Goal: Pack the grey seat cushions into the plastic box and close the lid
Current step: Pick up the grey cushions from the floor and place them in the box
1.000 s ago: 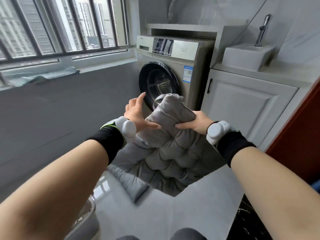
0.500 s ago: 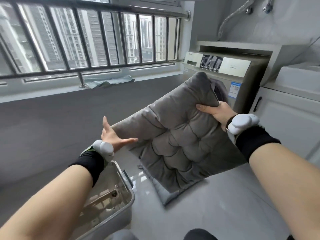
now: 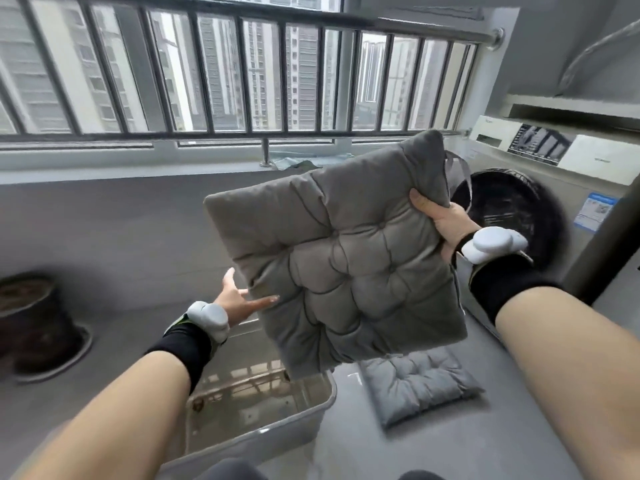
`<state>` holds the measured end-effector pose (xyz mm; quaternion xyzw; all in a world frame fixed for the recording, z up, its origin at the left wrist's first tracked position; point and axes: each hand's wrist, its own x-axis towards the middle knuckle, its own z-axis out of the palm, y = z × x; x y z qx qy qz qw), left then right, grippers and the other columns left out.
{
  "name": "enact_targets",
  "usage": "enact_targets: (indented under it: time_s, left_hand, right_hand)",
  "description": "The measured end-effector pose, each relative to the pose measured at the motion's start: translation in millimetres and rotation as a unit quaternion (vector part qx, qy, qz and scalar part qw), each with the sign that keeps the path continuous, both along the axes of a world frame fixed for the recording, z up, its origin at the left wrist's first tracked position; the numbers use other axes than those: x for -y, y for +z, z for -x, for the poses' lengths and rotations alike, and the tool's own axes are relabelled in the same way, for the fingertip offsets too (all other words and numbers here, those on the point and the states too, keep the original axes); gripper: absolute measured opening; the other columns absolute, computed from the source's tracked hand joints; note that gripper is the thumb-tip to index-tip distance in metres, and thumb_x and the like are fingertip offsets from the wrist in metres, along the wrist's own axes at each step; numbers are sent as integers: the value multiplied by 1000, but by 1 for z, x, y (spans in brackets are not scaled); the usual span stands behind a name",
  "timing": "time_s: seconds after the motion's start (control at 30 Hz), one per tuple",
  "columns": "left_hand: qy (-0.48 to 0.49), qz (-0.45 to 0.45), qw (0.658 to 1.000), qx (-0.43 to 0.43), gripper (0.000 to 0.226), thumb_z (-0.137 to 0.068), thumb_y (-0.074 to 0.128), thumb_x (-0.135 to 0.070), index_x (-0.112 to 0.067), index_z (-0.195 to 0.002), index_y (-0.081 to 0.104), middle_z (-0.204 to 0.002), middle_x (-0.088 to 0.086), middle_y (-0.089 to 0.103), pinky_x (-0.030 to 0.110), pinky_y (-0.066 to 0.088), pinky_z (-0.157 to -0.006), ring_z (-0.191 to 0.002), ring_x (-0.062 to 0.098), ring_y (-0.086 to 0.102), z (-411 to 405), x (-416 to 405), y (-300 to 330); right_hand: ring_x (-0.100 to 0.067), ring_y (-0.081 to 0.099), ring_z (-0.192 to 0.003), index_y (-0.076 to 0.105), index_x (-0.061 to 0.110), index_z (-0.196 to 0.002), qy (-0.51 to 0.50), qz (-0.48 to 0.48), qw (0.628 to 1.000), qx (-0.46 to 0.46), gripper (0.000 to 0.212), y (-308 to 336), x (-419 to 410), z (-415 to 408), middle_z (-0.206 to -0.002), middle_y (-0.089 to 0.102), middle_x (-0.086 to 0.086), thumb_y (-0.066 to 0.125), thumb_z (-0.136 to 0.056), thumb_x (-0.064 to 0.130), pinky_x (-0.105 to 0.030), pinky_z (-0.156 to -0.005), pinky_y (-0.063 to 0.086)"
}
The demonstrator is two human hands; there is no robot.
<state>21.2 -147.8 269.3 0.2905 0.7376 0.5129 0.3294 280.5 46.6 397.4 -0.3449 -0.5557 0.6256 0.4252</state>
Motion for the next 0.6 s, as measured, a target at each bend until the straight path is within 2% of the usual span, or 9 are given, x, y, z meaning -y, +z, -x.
enact_targets:
  time_s: [0.07,0.1,0.13,0.23,0.27,0.33,0.4,0.53,0.6]
  left_hand:
    - [-3,-7,1000,-14,133,-36,93,-44,-10,-142,20,-131,9,56,32,48,-92,-108,17,58,12,8,0]
    - [5,-11,1000,-22,136,-22,91,-55,-10,-135,29,-128,8,57,34,49,-94,-110,18,59,23,16,-2]
    - [11,-10,1000,-26,131,-21,90,-57,-10,-130,35,-125,5,58,33,49,-95,-111,17,58,31,22,-3]
    - [48,-2,998,-32,96,-54,91,-25,-9,-132,38,-120,1,57,26,45,-90,-109,15,57,46,42,0]
    - [59,-7,998,-35,91,-58,89,-17,-9,-132,38,-120,2,57,25,45,-88,-109,16,57,53,48,-1]
    - [62,-22,997,-32,88,-61,87,-10,-11,-133,37,-121,2,56,25,45,-88,-108,16,57,58,57,-2]
    - [81,-29,996,-30,91,-60,88,-12,-14,-134,35,-123,1,56,28,46,-93,-109,15,56,71,69,-8]
    - [102,-6,993,-61,94,-64,86,-23,-15,-139,29,-121,-4,50,23,40,-92,-109,11,50,90,92,-18]
    - [109,3,992,-64,93,-68,84,-21,-14,-141,26,-119,-6,46,21,37,-91,-109,8,46,104,102,-30]
  right_hand:
    - [-25,70,-99,69,5,-107,-2,4,1000,-6,78,-2,7,18,-105,73,-11,85,-45,48,-39,-92,55]
    - [-25,70,-98,69,5,-108,5,11,1000,-6,85,-4,12,31,-107,73,-11,87,-39,51,-41,-93,54]
    - [-25,71,-95,69,5,-110,12,15,1000,-2,87,-6,16,40,-108,73,-11,87,-39,52,-39,-89,56]
    - [-12,67,-78,65,11,-116,34,24,999,34,59,-8,30,73,-104,70,-2,75,-71,48,-20,-62,53]
    - [-10,65,-77,64,14,-116,35,21,998,48,54,-12,31,85,-102,68,-1,72,-75,48,-19,-60,50]
    - [-17,67,-86,66,12,-114,23,15,998,58,66,-19,30,99,-104,69,-2,76,-65,55,-29,-78,55]
    - [-24,67,-98,66,7,-113,4,13,997,81,79,-30,30,119,-105,69,-2,79,-54,59,-39,-96,51]
    - [-33,58,-115,54,3,-129,-7,-4,974,225,107,-55,34,152,-125,61,-13,64,-54,79,-40,-107,41]
    - [-35,51,-124,48,0,-134,13,10,965,263,105,-75,34,174,-135,53,-18,63,-63,74,-37,-110,36]
